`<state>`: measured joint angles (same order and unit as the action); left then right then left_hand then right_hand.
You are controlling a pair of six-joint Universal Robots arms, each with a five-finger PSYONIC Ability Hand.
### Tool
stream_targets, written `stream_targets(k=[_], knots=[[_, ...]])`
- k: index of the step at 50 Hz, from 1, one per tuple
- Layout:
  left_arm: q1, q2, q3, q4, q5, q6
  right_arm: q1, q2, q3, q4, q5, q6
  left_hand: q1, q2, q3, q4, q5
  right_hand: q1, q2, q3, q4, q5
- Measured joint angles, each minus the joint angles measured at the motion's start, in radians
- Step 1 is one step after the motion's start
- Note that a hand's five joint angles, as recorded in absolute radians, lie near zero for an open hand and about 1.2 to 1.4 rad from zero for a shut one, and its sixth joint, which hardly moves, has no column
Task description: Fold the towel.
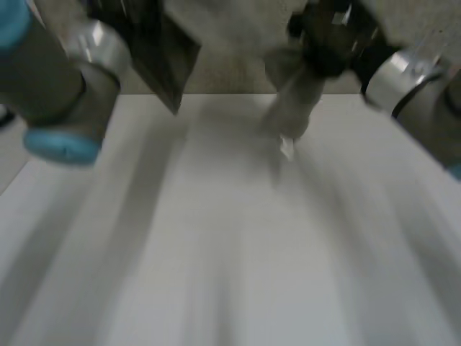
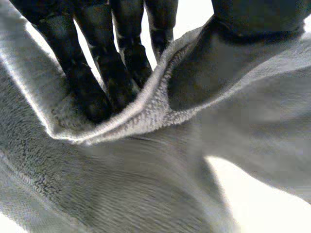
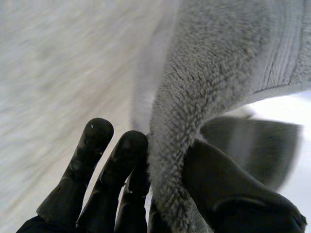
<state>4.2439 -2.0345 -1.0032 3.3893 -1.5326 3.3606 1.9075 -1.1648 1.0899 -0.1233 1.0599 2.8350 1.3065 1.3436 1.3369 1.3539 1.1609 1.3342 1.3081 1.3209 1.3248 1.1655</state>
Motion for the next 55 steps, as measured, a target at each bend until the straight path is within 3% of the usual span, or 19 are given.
stream_targets(k=[8, 14, 18, 23, 28, 30, 37, 55], knots=[[0.027, -0.005, -0.468, 0.117, 0.120, 0.013, 0.008, 0.059, 0.210, 0.079, -0.038, -0.246, 0.000, 0.000, 0.000, 0.000, 0.000, 0.000, 0.000, 0.000, 0.000, 0.000], [0.054, -0.014, -0.643, 0.184, 0.137, 0.015, 0.010, 0.110, 0.286, 0.188, -0.024, -0.428, 0.000, 0.000, 0.000, 0.000, 0.000, 0.000, 0.000, 0.000, 0.000, 0.000], [0.068, -0.004, -0.692, 0.192, 0.137, 0.014, 0.010, 0.123, 0.292, 0.270, 0.009, -0.456, 0.000, 0.000, 0.000, 0.000, 0.000, 0.000, 0.000, 0.000, 0.000, 0.000], [0.080, 0.036, -0.729, 0.189, 0.133, 0.013, 0.010, 0.110, 0.287, 0.329, 0.076, -0.334, 0.000, 0.000, 0.000, 0.000, 0.000, -0.009, -0.003, -0.007, -0.009, -0.013], [0.083, 0.085, -0.752, 0.187, 0.132, 0.010, 0.009, 0.092, 0.298, 0.318, 0.117, -0.096, 0.000, 0.000, 0.000, 0.000, 0.000, -0.589, -0.569, -0.573, -0.566, -0.596], [0.083, 0.100, -0.758, 0.186, 0.132, 0.008, 0.009, 0.090, 0.310, 0.302, 0.131, -0.008, 0.000, 0.000, 0.000, 0.000, 0.000, -0.653, -0.627, -0.641, -0.645, -0.678], [0.081, 0.116, -0.766, 0.186, 0.129, 0.002, 0.010, 0.092, 0.370, 0.212, 0.202, 0.159, 0.000, 0.000, 0.000, 0.000, 0.000, -0.690, -0.628, -0.671, -0.678, -0.725], [0.083, 0.112, -0.745, 0.186, 0.122, -0.004, 0.042, 0.055, 0.550, -0.030, 0.414, 0.329, 0.000, 0.000, 0.000, 0.000, 0.000, -0.774, -0.733, -0.753, -0.754, -0.804]])
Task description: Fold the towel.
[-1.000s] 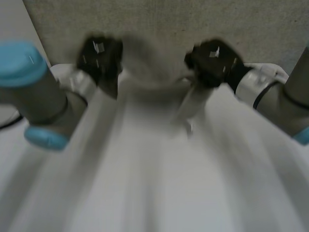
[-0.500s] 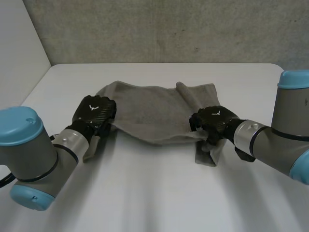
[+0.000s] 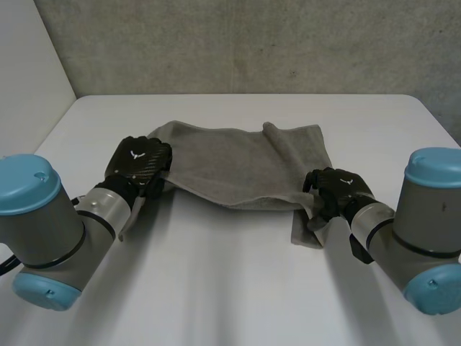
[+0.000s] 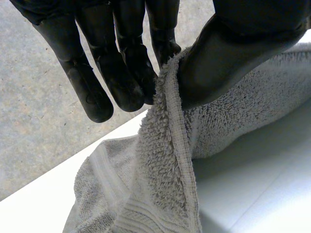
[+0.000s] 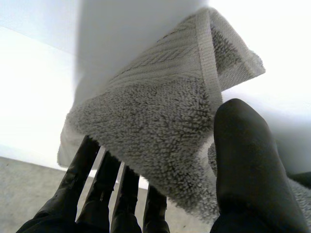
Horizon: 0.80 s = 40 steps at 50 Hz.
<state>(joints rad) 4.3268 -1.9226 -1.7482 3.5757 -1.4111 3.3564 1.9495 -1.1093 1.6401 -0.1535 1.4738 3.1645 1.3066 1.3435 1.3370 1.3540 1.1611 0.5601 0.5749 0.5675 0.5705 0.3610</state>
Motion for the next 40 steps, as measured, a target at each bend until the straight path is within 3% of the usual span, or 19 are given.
stream_targets(k=[14, 25, 40], knots=[[0.000, 0.000, -0.007, 0.000, -0.002, -0.004, 0.029, 0.108, -0.046, -0.097, 0.063, 0.039, 0.000, 0.000, 0.000, 0.000, 0.000, -0.028, -0.027, -0.027, -0.024, -0.024], [-0.001, 0.003, -0.009, -0.002, -0.003, -0.047, 0.078, 0.148, -0.071, -0.103, 0.123, 0.088, 0.000, 0.000, 0.000, 0.000, 0.000, -0.248, -0.247, -0.243, -0.255, -0.265], [0.011, 0.005, -0.002, -0.002, -0.005, -0.057, 0.091, 0.157, -0.106, -0.120, 0.169, 0.085, 0.000, 0.000, 0.000, 0.000, 0.000, -0.259, -0.247, -0.245, -0.255, -0.265]])
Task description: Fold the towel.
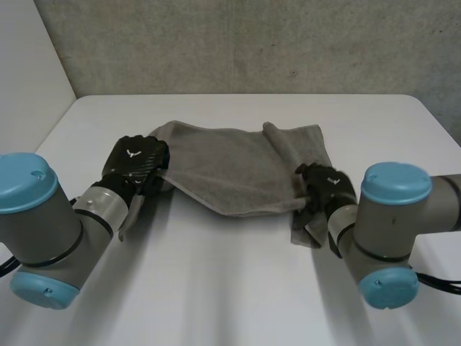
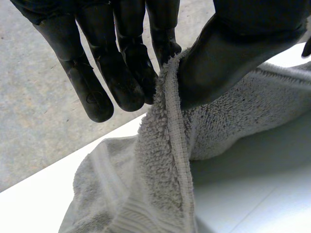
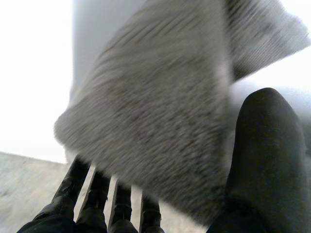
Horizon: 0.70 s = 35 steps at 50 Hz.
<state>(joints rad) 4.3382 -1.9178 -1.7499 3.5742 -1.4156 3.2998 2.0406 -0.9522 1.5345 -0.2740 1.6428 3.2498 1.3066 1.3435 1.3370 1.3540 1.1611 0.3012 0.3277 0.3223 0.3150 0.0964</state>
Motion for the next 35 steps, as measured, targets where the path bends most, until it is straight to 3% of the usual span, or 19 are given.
stream_targets(k=[14, 35], knots=[[0.073, 0.005, -0.004, 0.000, -0.001, -0.002, -0.209, -0.168, 0.048, -0.002, 0.051, -0.043, 0.000, 0.004, 0.004, 0.000, 0.001, 0.000, 0.000, 0.000, 0.000, 0.000], [0.066, 0.006, -0.017, -0.003, 0.001, -0.034, -0.125, -0.180, 0.151, 0.000, -0.008, -0.057, 0.000, 0.005, 0.004, 0.000, 0.007, 0.001, 0.000, 0.000, 0.000, 0.023]])
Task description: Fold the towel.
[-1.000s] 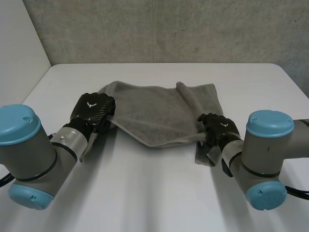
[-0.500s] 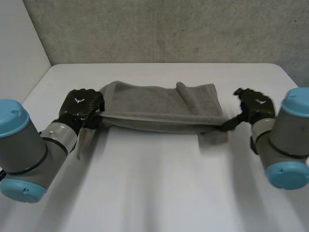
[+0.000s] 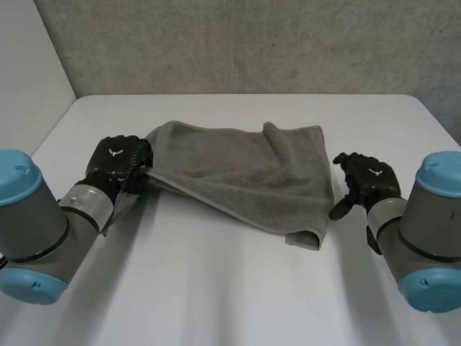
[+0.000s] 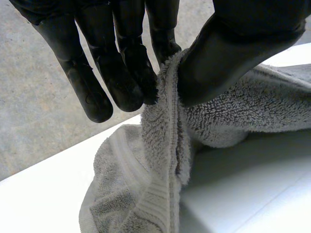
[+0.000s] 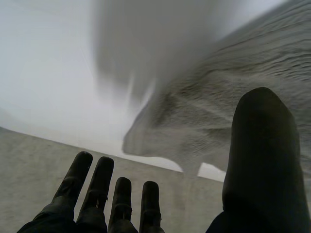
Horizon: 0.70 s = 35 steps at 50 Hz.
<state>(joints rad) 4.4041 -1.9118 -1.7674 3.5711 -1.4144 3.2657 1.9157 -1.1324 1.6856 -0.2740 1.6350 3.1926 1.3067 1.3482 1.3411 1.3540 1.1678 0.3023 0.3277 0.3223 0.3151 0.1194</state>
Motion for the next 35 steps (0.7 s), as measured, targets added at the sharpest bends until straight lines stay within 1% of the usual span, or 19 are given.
stream_targets(k=[6, 15, 19, 24, 30, 33, 35], knots=[[-0.007, -0.002, -0.002, -0.009, 0.000, 0.000, 0.019, -0.026, 0.009, 0.017, -0.005, 0.005, 0.000, 0.000, 0.000, 0.000, 0.000, 0.002, 0.000, 0.000, 0.000, 0.008], [-0.012, -0.003, -0.002, -0.014, 0.000, 0.000, 0.061, -0.094, 0.057, 0.089, -0.027, 0.016, 0.000, 0.000, 0.000, 0.000, 0.000, 0.000, 0.000, 0.000, 0.000, 0.004], [-0.013, -0.003, -0.001, -0.014, 0.000, 0.000, 0.084, -0.098, 0.083, 0.096, -0.028, 0.017, 0.000, 0.000, 0.000, 0.000, 0.000, 0.002, 0.000, 0.000, 0.000, 0.007], [-0.014, -0.003, -0.001, -0.014, 0.000, 0.000, 0.105, -0.082, 0.106, 0.082, -0.028, 0.017, 0.000, 0.000, 0.000, 0.000, 0.000, 0.044, 0.010, 0.014, 0.012, 0.065], [-0.014, -0.003, -0.001, -0.014, 0.000, 0.000, 0.114, -0.034, 0.104, 0.039, -0.027, 0.016, 0.000, 0.000, 0.000, 0.000, 0.000, 0.210, 0.194, 0.200, 0.204, 0.234], [-0.014, -0.003, -0.001, -0.014, 0.000, 0.000, 0.114, -0.001, 0.092, 0.004, -0.026, 0.015, 0.000, 0.000, 0.000, 0.000, 0.000, 0.351, 0.327, 0.332, 0.337, 0.362], [-0.014, -0.003, -0.001, -0.015, 0.000, 0.000, 0.114, 0.016, 0.085, -0.013, -0.027, 0.014, 0.000, 0.000, 0.000, 0.000, 0.000, 0.399, 0.378, 0.384, 0.389, 0.408]])
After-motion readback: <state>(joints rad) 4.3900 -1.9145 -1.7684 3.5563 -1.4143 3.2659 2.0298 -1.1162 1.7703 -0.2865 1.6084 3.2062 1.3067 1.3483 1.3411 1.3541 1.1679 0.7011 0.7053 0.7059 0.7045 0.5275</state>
